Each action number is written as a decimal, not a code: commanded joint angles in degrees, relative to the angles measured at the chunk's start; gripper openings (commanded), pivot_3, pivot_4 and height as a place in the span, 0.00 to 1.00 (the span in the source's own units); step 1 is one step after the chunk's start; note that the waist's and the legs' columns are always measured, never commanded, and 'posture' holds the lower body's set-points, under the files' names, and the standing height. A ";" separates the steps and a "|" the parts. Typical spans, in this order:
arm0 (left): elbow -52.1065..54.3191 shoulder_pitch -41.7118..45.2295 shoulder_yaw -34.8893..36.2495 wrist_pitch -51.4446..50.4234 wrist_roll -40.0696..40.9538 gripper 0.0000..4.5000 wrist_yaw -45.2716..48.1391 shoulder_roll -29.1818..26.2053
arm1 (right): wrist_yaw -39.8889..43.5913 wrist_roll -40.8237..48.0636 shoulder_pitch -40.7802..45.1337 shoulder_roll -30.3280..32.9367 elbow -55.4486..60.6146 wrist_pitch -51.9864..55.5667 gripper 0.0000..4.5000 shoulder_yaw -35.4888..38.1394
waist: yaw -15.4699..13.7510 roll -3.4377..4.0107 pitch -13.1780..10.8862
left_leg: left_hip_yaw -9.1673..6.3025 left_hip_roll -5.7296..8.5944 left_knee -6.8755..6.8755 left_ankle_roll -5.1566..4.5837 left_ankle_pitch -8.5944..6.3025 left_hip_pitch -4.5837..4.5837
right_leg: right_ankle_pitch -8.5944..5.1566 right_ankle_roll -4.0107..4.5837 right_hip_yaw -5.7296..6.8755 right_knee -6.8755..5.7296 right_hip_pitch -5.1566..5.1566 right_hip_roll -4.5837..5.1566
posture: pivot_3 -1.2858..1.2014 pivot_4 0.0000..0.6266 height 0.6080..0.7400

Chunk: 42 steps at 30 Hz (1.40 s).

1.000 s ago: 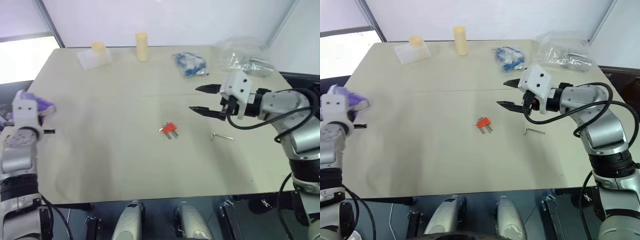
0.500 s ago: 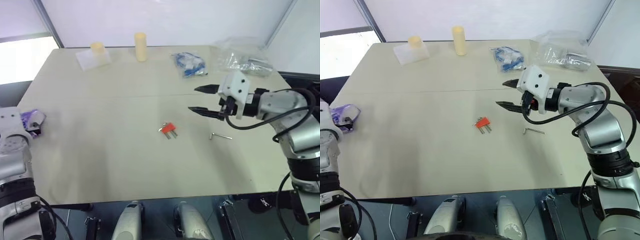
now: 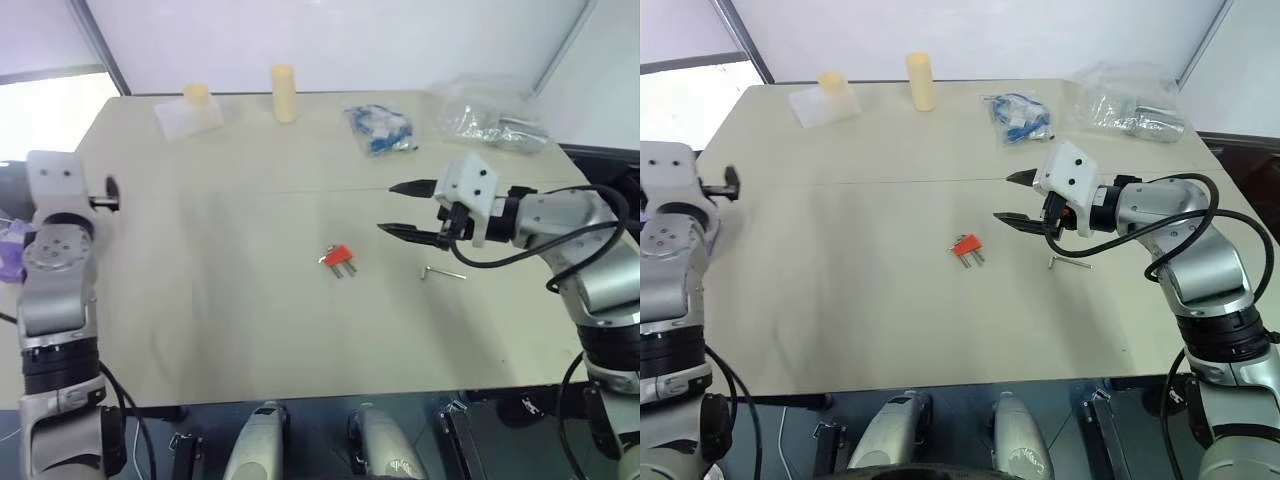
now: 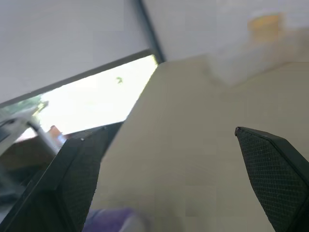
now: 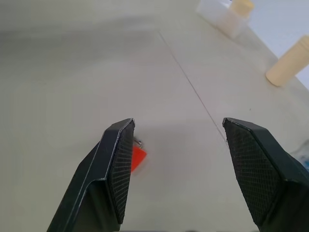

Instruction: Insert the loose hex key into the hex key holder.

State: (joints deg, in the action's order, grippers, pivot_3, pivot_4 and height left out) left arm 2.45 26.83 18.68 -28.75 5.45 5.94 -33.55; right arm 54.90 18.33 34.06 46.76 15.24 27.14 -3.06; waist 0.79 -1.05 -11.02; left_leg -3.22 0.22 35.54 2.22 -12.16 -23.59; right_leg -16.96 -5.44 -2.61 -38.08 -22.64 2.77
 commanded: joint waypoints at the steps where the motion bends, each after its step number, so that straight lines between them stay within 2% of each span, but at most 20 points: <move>1: 2.86 1.14 -1.13 2.52 5.52 1.00 8.31 0.23 | 2.09 -2.25 1.63 0.10 -3.57 -4.31 0.67 -1.18 | 0.08 0.00 0.00 | 0.01 -0.01 0.00 0.00 0.00 0.00 | 0.00 0.00 0.00 0.00 -0.01 -0.01 | 0.52 0.24 1.00; 5: 7.97 -2.75 -2.96 1.37 15.07 1.00 24.93 -2.74 | 6.12 -6.91 6.34 -1.32 -15.39 -12.21 0.67 -5.41 | 0.56 0.02 -0.01 | 0.11 -0.03 0.00 0.00 0.00 0.03 | 0.00 0.00 -0.05 -0.02 -0.02 -0.12 | 0.52 0.24 1.00; 9: 10.10 -7.02 -3.44 -1.62 19.71 1.00 33.32 -6.48 | 8.22 -12.93 11.56 -4.93 -29.81 -22.59 0.67 -10.08 | 0.79 0.03 -0.02 | 0.10 -0.05 -0.08 -0.01 0.01 0.04 | -0.01 0.01 -0.06 -0.02 -0.06 -0.14 | 0.52 0.24 1.00; 14: 11.47 -8.27 -3.24 -2.82 21.01 1.00 33.77 -7.16 | 9.39 -19.61 17.91 -9.83 -46.48 -35.31 0.67 -14.45 | 1.00 0.04 -0.04 | 0.09 -0.03 -0.06 -0.01 0.01 0.06 | -0.01 0.01 -0.02 -0.01 -0.02 -0.19 | 0.52 0.24 1.00; 21: 13.72 -11.19 -3.12 -1.92 20.00 1.00 33.34 -7.36 | 9.29 -25.39 23.58 -15.34 -61.62 -45.83 0.67 -17.31 | 1.59 0.04 -0.04 | 0.08 -0.02 -0.09 -0.01 0.01 0.06 | 0.00 0.00 -0.04 -0.02 -0.03 -0.17 | 0.52 0.24 1.00; 27: 14.27 -12.08 -2.70 -1.51 19.22 1.00 32.83 -7.99 | 11.23 -27.26 24.57 -17.75 -66.36 -49.70 0.67 -17.96 | 1.64 0.05 -0.05 | 0.05 -0.03 -0.10 0.00 0.02 0.07 | 0.00 0.00 -0.04 -0.04 -0.04 -0.19 | 0.52 0.24 1.00; 42: 13.67 -11.82 -3.66 -0.08 18.11 1.00 32.95 -8.21 | 12.65 -26.24 22.62 -22.34 -63.38 -47.11 0.67 -17.12 | 1.68 0.06 -0.05 | 0.04 -0.02 -0.10 0.01 0.02 0.07 | 0.00 0.00 -0.04 -0.04 -0.04 -0.17 | 0.52 0.24 1.00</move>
State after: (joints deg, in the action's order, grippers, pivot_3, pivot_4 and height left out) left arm 14.76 14.28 14.35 -30.27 24.11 38.80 -40.71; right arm 67.07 -8.88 56.78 24.78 -50.65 -20.17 -21.46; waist 2.47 -0.99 -11.07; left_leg -3.19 0.19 35.44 2.23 -12.14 -23.52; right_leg -16.97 -5.43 -2.64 -38.13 -22.68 2.60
